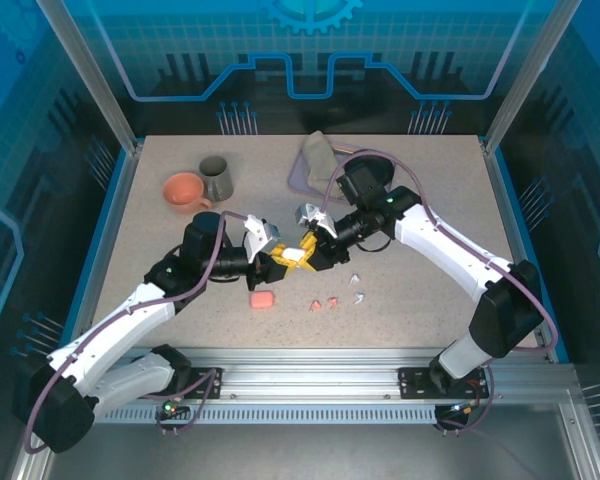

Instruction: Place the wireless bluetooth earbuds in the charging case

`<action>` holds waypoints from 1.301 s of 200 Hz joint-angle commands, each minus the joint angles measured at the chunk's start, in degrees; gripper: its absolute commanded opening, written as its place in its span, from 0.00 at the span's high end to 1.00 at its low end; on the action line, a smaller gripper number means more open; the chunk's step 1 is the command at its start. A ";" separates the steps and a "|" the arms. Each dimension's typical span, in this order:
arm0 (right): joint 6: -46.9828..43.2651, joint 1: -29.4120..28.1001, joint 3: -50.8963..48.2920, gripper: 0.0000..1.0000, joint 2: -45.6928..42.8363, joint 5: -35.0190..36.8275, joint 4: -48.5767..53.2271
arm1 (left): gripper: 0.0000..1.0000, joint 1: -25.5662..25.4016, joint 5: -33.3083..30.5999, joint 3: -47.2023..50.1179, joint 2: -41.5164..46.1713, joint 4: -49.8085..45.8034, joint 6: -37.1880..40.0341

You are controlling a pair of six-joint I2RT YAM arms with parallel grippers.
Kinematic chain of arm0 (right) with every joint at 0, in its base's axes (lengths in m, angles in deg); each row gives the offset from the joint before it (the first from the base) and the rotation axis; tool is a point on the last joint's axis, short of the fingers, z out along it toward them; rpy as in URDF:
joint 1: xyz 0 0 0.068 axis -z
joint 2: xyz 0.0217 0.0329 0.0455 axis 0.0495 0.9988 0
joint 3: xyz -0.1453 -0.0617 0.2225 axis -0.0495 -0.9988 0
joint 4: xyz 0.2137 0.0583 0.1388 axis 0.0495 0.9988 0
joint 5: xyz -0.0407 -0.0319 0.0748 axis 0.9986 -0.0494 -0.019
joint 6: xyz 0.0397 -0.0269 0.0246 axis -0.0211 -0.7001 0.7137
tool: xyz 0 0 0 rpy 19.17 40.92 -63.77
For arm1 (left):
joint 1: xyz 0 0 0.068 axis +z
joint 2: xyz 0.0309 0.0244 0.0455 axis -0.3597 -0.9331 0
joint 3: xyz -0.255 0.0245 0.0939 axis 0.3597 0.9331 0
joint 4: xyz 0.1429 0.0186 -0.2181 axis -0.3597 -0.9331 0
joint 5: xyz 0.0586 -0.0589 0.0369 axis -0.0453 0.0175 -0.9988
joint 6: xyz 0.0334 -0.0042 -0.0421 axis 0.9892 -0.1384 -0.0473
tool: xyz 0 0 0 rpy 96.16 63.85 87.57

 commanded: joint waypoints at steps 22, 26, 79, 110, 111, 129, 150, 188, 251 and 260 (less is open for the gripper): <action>1.83 -0.26 -1.87 0.55 -3.60 1.53 -1.92 | 0.91 -0.38 1.00 -1.71 1.38 -0.61 1.23; 2.13 -0.18 -2.23 0.54 -4.13 1.98 -2.41 | 0.92 -0.40 0.91 -1.71 1.48 -0.61 1.25; 7.67 0.63 -12.18 0.27 -15.75 10.12 -14.74 | 0.95 -0.77 -1.84 -2.40 2.15 -3.52 4.28; 10.20 -0.07 -18.52 0.21 -23.34 16.42 -21.98 | 0.97 -2.06 -3.81 -2.82 2.91 -5.13 8.88; 10.25 -0.15 -18.76 0.21 -23.57 16.69 -22.22 | 0.97 -2.17 -3.80 -2.83 2.99 -5.11 9.11; 10.21 -2.01 -22.17 0.16 -27.23 22.27 -26.03 | 0.99 -3.32 -4.39 -1.94 4.13 -5.00 13.99; 9.87 -4.15 -25.21 0.11 -29.42 27.09 -29.49 | 1.00 -4.37 -5.10 -1.01 5.53 -4.82 19.55; 8.94 -7.81 -27.08 0.05 -29.97 33.23 -32.94 | 1.00 -4.68 -5.71 -3.31 5.84 -9.05 25.47; 7.92 -11.14 -27.35 0.03 -28.61 36.32 -37.28 | 1.00 -4.70 -5.19 -4.42 3.42 -9.73 25.54; 7.77 -11.44 -27.27 0.04 -28.18 36.47 -37.46 | 1.00 -4.65 -5.12 -4.11 3.42 -8.95 25.19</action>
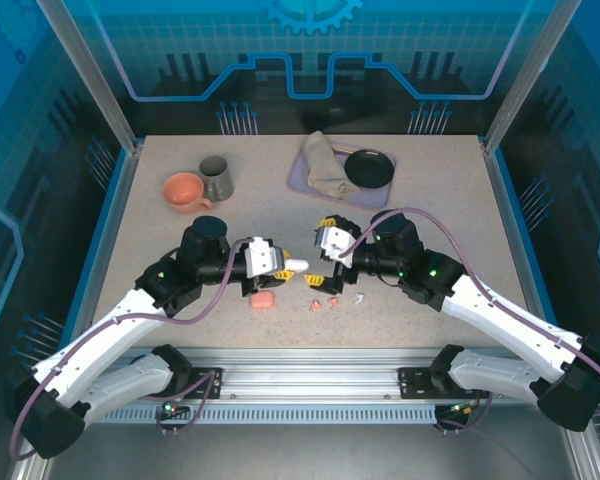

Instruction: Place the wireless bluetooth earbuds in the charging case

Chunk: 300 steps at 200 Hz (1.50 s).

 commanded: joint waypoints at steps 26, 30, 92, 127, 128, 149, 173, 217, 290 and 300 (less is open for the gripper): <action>-1.13 -1.98 0.43 0.04 2.38 1.90 -3.18 | 1.00 -0.38 0.73 -0.73 -0.57 1.19 0.65; -1.15 -2.01 0.48 0.04 2.55 1.87 -3.18 | 1.00 -0.37 0.73 -0.79 -0.62 1.07 0.68; -1.52 -1.96 1.73 0.06 3.10 2.11 -2.93 | 1.00 -0.46 0.51 -1.21 -1.14 0.15 0.82; -0.62 -1.09 1.89 0.07 2.08 3.27 -2.26 | 1.00 -0.55 0.41 -1.53 -1.55 -0.61 1.08; -0.53 -1.07 1.87 0.07 2.04 3.31 -2.22 | 1.00 -0.55 0.46 -1.52 -1.59 -0.61 1.06; 0.91 0.13 2.69 0.08 1.52 2.93 -1.42 | 1.00 -0.68 0.25 -1.69 -1.87 -1.19 1.52; 1.18 0.96 3.18 0.08 1.43 3.62 -0.53 | 1.00 -0.82 0.34 -1.90 -2.26 -1.53 1.65; 3.23 2.79 4.31 0.11 1.87 5.19 0.90 | 1.00 -1.29 0.32 -1.99 -2.65 -1.93 2.00; 3.94 5.46 3.37 0.10 -1.00 1.99 3.76 | 1.00 -1.36 0.05 -0.38 -1.51 1.45 -0.68; 4.89 6.47 2.98 0.09 -2.19 1.08 4.46 | 1.00 -1.38 -0.37 0.67 -0.91 3.01 -1.78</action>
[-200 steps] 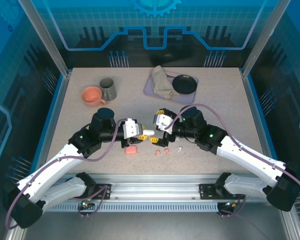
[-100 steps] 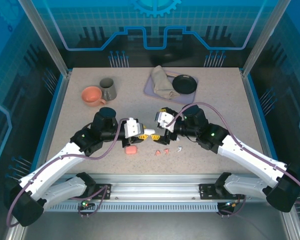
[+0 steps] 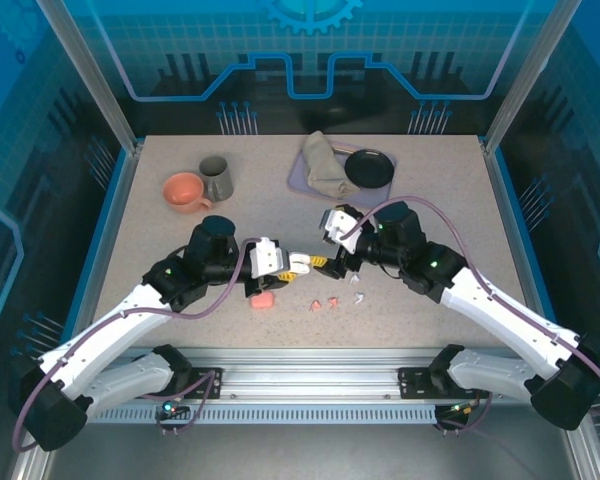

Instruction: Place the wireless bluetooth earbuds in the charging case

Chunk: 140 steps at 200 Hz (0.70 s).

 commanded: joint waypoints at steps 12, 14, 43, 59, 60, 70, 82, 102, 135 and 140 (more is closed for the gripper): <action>3.88 3.49 -0.03 0.09 -4.67 -2.51 2.70 | 1.00 -0.39 0.17 2.30 2.65 5.51 -2.99; 4.42 3.74 -0.01 0.09 -4.95 -2.49 2.90 | 1.00 -0.44 0.04 2.57 2.86 5.83 -3.25; 11.60 7.94 0.41 0.10 -6.12 -1.68 8.07 | 1.00 -0.45 -2.11 7.52 6.11 10.81 -7.53; 15.40 9.76 1.36 0.10 -5.33 -1.45 12.46 | 1.00 -0.43 -2.54 10.34 8.13 13.25 -9.92; 15.71 9.86 1.38 0.10 -5.24 -1.44 12.75 | 1.00 -0.44 -2.57 10.52 8.25 13.43 -10.00; 18.77 10.95 2.03 0.11 -4.37 -1.25 15.27 | 1.00 -0.42 -2.67 12.02 9.56 14.91 -11.50; 22.55 12.64 2.62 0.12 -3.08 -1.45 18.54 | 1.00 -0.46 -2.88 13.65 11.06 16.31 -12.93; 27.07 14.72 2.58 0.13 -0.40 -1.78 22.58 | 1.00 -0.39 -3.05 15.23 12.75 17.53 -14.56; 31.46 16.34 0.87 0.17 4.92 0.61 25.32 | 1.00 -0.39 -3.05 15.29 13.38 17.35 -15.20; 32.04 16.36 0.79 0.17 5.80 1.47 25.89 | 1.00 -0.41 -3.05 15.11 13.38 17.15 -15.11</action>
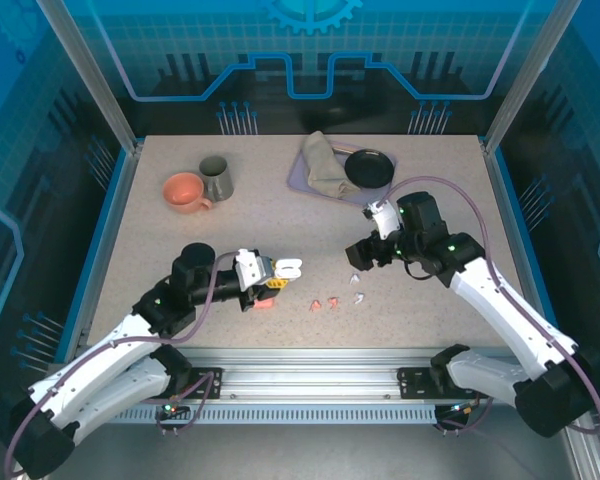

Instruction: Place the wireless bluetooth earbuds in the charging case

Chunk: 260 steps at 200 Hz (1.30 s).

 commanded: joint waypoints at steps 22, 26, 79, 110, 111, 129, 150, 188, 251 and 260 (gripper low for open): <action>7.38 1.66 -0.11 0.19 7.69 2.96 6.26 | 1.00 -0.41 -0.11 -0.54 0.61 1.50 -1.20; 7.59 1.67 -0.12 0.19 8.49 2.96 6.27 | 1.00 -0.38 -0.03 -0.65 0.67 1.43 -1.21; 7.71 1.79 0.07 0.24 16.11 1.50 4.95 | 1.00 -0.43 -0.07 -0.81 0.90 0.37 -1.03; 7.98 1.78 0.11 0.30 20.39 0.75 3.76 | 1.00 -0.45 0.09 -0.87 1.06 -0.05 -0.99; 7.97 1.79 0.15 0.30 20.51 0.67 3.74 | 1.00 -0.50 0.05 -0.88 1.05 -0.07 -1.01; 8.56 1.79 0.19 0.31 22.45 0.58 2.81 | 1.00 -0.45 -0.04 -0.89 1.12 -0.24 -1.04; 9.02 1.79 0.40 0.38 24.41 0.42 2.10 | 1.00 -0.45 -0.04 -0.91 1.30 -0.41 -0.89; 9.20 1.79 1.63 0.44 27.76 -0.04 2.40 | 1.00 -0.46 -0.07 -0.99 1.23 -0.49 -0.86; 9.56 1.79 2.50 0.48 31.18 -0.16 1.09 | 1.00 -0.40 0.19 -1.24 1.12 -0.88 -0.82; 9.55 1.79 2.75 0.49 31.80 -0.33 1.01 | 1.00 -0.45 0.19 -1.25 1.12 -0.99 -0.86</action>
